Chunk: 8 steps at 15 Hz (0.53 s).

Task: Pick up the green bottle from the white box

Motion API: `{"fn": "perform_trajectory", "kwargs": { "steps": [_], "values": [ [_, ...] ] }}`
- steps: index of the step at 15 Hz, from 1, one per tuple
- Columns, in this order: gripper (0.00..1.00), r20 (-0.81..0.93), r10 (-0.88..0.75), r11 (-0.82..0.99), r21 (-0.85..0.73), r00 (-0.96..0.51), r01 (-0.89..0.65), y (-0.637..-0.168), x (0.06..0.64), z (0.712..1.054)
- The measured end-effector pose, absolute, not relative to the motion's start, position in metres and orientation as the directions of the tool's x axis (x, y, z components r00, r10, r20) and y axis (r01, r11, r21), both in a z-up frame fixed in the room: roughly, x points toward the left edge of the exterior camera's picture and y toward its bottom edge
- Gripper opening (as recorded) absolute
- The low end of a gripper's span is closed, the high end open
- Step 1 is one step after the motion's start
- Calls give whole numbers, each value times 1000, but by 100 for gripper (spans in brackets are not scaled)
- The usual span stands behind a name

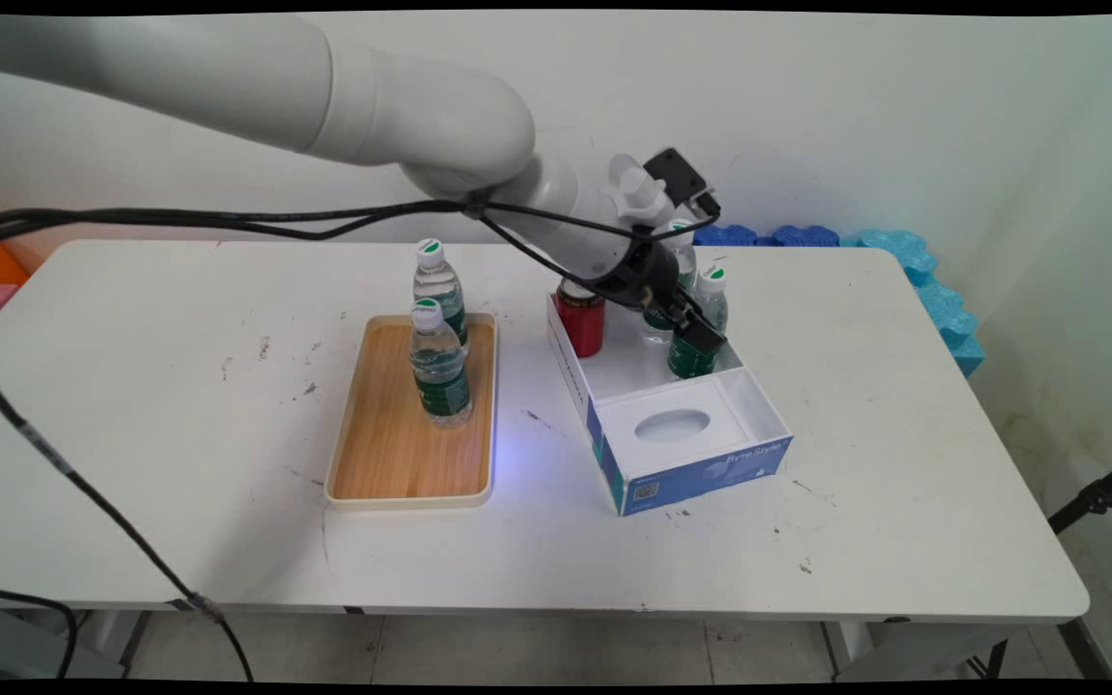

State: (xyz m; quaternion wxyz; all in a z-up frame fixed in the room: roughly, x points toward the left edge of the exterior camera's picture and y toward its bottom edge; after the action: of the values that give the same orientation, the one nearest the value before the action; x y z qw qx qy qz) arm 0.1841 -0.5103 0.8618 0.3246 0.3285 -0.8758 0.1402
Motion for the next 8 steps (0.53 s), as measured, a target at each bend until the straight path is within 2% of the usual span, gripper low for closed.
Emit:
{"fn": "perform_trajectory", "kwargs": {
  "steps": [8],
  "values": [
    [100, 665, -478, 750, -30, -573, -660, -523, 176, 839]
  ]
}}
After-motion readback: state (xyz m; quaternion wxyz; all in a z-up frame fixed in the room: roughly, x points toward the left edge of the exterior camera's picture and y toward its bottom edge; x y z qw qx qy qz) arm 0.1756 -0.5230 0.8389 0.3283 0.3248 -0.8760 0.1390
